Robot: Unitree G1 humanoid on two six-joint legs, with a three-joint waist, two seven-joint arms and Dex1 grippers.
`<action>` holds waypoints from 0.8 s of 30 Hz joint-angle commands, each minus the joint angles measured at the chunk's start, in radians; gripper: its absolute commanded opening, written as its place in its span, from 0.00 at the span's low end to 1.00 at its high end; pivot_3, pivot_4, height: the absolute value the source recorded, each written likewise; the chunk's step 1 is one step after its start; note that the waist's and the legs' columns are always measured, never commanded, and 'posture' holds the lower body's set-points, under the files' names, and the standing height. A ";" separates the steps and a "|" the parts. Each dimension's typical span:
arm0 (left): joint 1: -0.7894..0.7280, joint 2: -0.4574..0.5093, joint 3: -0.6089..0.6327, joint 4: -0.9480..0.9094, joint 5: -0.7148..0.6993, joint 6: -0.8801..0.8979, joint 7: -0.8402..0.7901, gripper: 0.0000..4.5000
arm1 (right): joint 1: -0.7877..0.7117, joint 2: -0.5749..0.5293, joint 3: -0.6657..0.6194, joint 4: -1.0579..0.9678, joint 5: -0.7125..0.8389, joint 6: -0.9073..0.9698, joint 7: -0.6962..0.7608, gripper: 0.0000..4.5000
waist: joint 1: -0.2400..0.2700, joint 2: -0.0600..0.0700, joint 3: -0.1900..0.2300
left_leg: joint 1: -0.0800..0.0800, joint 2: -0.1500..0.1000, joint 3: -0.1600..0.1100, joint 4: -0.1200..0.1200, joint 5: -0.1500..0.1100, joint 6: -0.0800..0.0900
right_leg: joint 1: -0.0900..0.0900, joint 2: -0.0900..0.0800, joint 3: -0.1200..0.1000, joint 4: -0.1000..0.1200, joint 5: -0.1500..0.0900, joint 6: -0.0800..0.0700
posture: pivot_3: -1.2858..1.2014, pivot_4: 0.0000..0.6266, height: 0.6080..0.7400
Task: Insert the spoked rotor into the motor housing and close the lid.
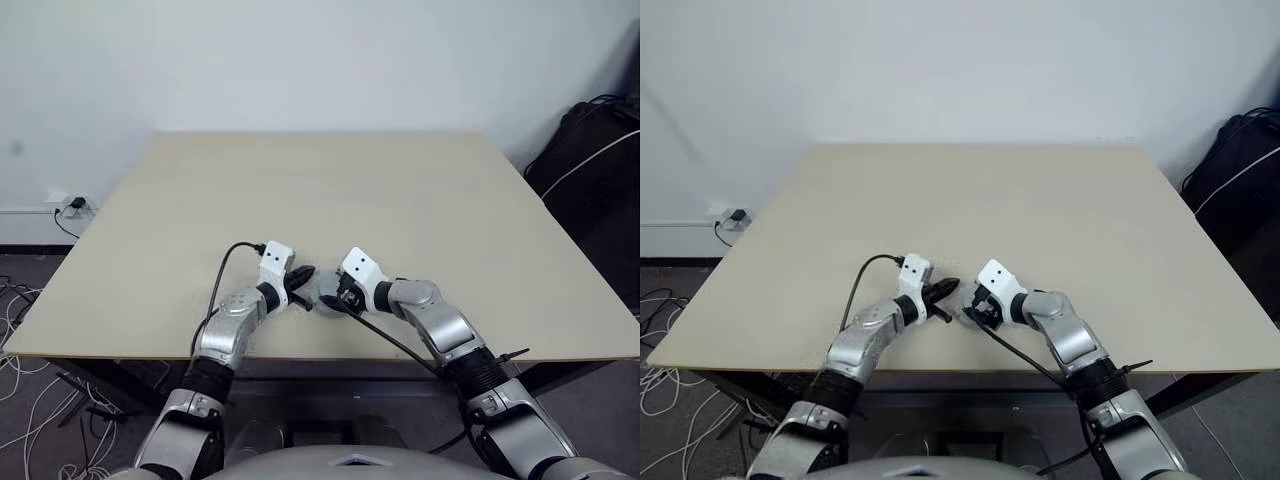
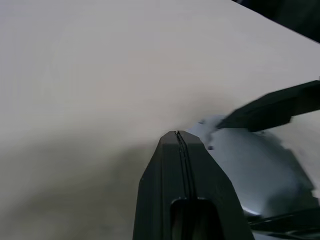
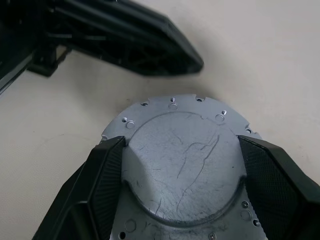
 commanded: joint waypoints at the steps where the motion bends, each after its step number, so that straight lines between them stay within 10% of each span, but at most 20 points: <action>1: -0.035 0.002 0.001 0.008 -0.005 0.024 -0.028 0.00 | 0.015 -0.013 0.006 0.004 -0.027 0.024 -0.013 0.71 | 0.000 0.000 0.000 | 0.000 0.000 0.000 0.000 0.000 0.000 | 0.000 0.000 0.000 0.000 0.000 0.000 | 0.52 0.00 1.00; 18: -0.026 0.012 -0.056 0.005 0.038 0.134 -0.070 0.00 | 0.014 0.011 -0.027 0.013 -0.014 0.052 -0.056 0.71 | -0.001 -0.001 -0.001 | 0.000 0.000 -0.001 0.000 0.000 0.000 | 0.001 0.000 0.001 0.000 0.000 0.000 | 0.52 0.00 1.00; 24: -0.021 0.010 -0.064 -0.001 0.047 0.155 -0.080 0.00 | 0.039 -0.024 -0.068 -0.006 0.000 0.063 -0.056 0.99 | 0.006 -0.002 -0.002 | 0.001 -0.001 -0.001 0.001 0.000 0.000 | 0.002 -0.001 0.001 -0.001 0.000 0.001 | 0.52 0.00 1.00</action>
